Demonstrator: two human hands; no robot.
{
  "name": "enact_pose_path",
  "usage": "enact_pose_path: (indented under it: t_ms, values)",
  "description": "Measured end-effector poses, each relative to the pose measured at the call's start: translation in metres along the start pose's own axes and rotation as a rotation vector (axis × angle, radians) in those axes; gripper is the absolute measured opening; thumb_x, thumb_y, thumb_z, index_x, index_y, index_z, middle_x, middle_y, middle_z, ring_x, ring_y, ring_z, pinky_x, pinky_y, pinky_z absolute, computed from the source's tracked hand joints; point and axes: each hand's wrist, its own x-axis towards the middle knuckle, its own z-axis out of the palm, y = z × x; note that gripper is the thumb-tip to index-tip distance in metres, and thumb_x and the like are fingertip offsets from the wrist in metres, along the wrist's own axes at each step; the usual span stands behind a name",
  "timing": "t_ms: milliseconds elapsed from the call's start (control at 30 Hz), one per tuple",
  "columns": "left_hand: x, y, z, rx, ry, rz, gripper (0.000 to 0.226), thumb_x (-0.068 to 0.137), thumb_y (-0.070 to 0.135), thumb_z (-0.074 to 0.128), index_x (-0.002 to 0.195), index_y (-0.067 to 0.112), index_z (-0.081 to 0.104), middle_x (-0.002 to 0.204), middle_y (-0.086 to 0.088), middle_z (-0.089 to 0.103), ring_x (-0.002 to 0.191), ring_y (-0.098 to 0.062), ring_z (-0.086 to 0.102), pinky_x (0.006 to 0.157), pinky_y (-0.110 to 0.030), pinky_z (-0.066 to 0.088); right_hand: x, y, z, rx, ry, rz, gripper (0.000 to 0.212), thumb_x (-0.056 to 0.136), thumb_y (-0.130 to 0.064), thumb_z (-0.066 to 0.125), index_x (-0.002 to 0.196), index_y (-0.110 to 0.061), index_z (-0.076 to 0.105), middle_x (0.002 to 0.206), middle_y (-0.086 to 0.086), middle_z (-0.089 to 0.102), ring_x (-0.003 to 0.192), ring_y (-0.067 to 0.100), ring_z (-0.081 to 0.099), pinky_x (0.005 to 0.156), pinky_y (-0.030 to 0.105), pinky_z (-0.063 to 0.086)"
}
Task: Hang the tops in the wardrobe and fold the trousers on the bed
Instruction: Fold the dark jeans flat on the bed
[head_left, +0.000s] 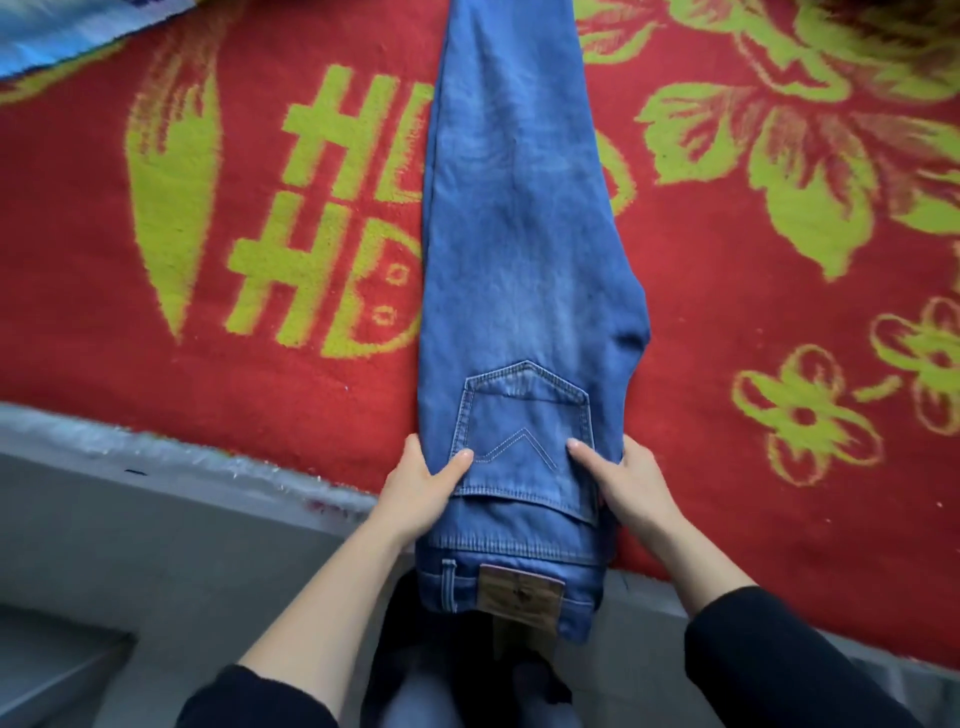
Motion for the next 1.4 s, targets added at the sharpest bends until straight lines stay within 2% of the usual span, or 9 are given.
enact_pose_path:
  t_ms: [233,367,433,533,667,767,1000,1167,1400]
  values:
    - [-0.060,-0.005,0.001,-0.217,-0.158,-0.023,0.019,0.091,0.016,0.058,0.109,0.017,0.057,0.112,0.000,0.066,0.101,-0.014,0.062,0.094,-0.033,0.048,-0.055,0.018,-0.032,0.197,-0.150,-0.028,0.044,0.065,-0.018,0.061,0.107,-0.010,0.051,0.085,-0.002,0.059,0.067,0.005,0.054,0.055,0.014,0.042]
    - [-0.102,-0.017,0.009,-0.241,-0.410,-0.329,0.016,0.081,0.013,0.055,0.096,0.011,0.057,0.084,-0.005,0.070,0.077,-0.020,0.065,0.077,-0.035,0.054,-0.091,0.052,-0.060,0.135,-0.274,-0.077,0.084,0.078,-0.001,0.061,0.147,-0.037,0.030,0.130,-0.028,0.049,0.094,-0.020,0.053,0.077,0.002,0.041]
    - [-0.117,-0.021,0.012,-0.138,-0.582,-0.441,0.020,0.075,0.015,0.060,0.095,0.011,0.063,0.089,-0.008,0.070,0.081,-0.023,0.065,0.082,-0.039,0.054,-0.105,0.060,-0.070,0.092,-0.328,-0.013,0.077,0.080,0.009,0.054,0.140,-0.038,0.043,0.129,-0.025,0.053,0.096,-0.012,0.054,0.077,0.003,0.041]
    - [-0.132,-0.011,0.010,-0.009,-0.692,-0.474,0.009,0.085,0.015,0.059,0.089,0.012,0.066,0.083,-0.007,0.068,0.061,-0.013,0.064,0.048,-0.023,0.052,-0.111,0.063,-0.082,0.112,-0.405,0.160,0.071,0.078,0.012,0.049,0.130,-0.036,0.055,0.132,-0.005,0.057,0.109,0.009,0.058,0.076,0.012,0.048]
    - [-0.118,0.006,-0.006,-0.279,-0.501,-0.303,0.036,0.076,0.020,0.066,0.110,0.028,0.059,0.107,-0.007,0.062,0.098,-0.022,0.056,0.072,-0.028,0.048,-0.098,0.044,-0.090,0.304,-0.460,0.308,0.054,0.086,0.005,0.047,0.131,-0.024,0.057,0.105,0.006,0.072,0.089,0.020,0.072,0.068,0.027,0.057]
    - [-0.108,0.036,-0.019,-0.532,-0.326,-0.214,0.015,0.090,0.021,0.056,0.103,0.024,0.061,0.080,-0.002,0.070,0.069,-0.013,0.066,0.056,-0.021,0.054,-0.086,0.015,-0.095,0.432,-0.459,0.300,0.019,0.097,-0.019,0.047,0.105,-0.010,0.063,0.070,0.001,0.073,0.058,0.013,0.070,0.048,0.023,0.055]
    - [-0.071,0.094,-0.033,-1.085,-0.195,-0.144,0.052,0.085,-0.001,0.025,0.134,-0.003,0.041,0.094,-0.027,0.070,0.083,-0.031,0.072,0.067,-0.036,0.060,-0.046,-0.048,-0.099,0.584,-0.441,0.223,0.039,0.077,-0.007,0.034,0.111,-0.015,0.053,0.102,0.030,0.068,0.088,0.036,0.071,0.066,0.033,0.060]
    - [-0.034,0.127,-0.030,-0.696,-0.130,-0.060,0.012,0.090,-0.002,0.046,0.085,0.008,0.048,0.094,-0.014,0.072,0.078,-0.020,0.072,0.074,-0.035,0.057,-0.013,-0.082,-0.079,0.260,-0.259,0.095,0.021,0.088,-0.026,0.066,0.097,-0.017,0.050,0.076,0.019,0.073,0.061,0.025,0.070,0.059,0.029,0.056]
    - [0.049,0.195,-0.088,-0.447,0.027,0.134,0.009,0.094,0.023,0.059,0.092,0.019,0.051,0.049,0.005,0.057,0.036,-0.006,0.051,0.045,-0.019,0.051,0.049,-0.166,-0.076,0.379,-0.183,0.001,0.020,0.087,-0.031,0.066,0.093,-0.019,0.052,0.070,0.014,0.072,0.056,0.022,0.068,0.054,0.025,0.054]
